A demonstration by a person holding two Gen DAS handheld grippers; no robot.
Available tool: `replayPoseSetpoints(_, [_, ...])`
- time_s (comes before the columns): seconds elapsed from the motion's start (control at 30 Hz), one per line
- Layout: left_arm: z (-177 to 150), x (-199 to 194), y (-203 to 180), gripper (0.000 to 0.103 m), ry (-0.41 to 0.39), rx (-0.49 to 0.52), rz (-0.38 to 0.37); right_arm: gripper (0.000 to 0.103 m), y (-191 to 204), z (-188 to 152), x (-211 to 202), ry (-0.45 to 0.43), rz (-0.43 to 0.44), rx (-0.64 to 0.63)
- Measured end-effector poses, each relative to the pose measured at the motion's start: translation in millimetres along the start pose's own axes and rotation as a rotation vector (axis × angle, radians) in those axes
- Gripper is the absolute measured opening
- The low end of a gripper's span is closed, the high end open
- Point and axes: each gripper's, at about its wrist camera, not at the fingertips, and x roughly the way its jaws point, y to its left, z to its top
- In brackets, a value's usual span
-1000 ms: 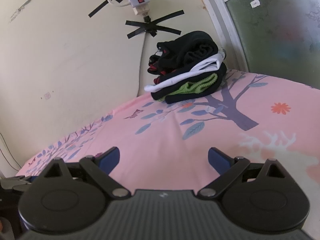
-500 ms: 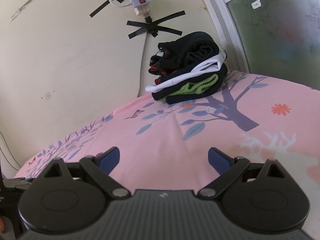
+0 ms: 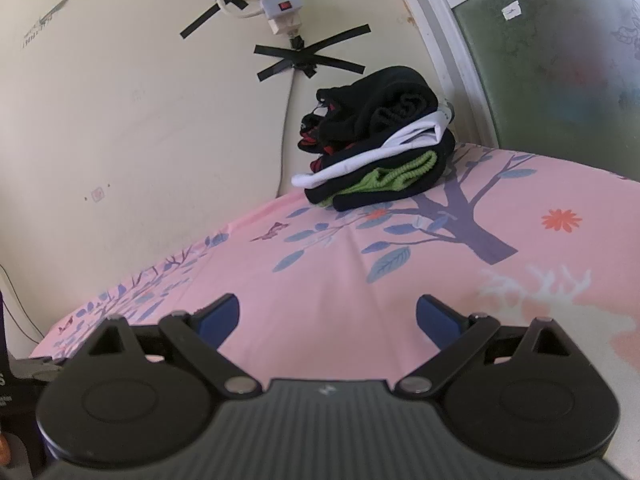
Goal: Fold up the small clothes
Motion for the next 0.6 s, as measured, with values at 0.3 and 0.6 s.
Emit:
replayPoseSetpoints(0.3, [-0.3,-0.6,-1.5,0.103,-0.002,0.008,0.003,0.091,-0.3,0.3,-0.1,-0.001,0.001,0.001])
replayPoseSetpoints(0.6, [-1.5,-1.5,-1.8,0.103,-0.002,0.012,-0.007,0.091,0.0,0.3,-1.8,-0.008,-0.005,0.009])
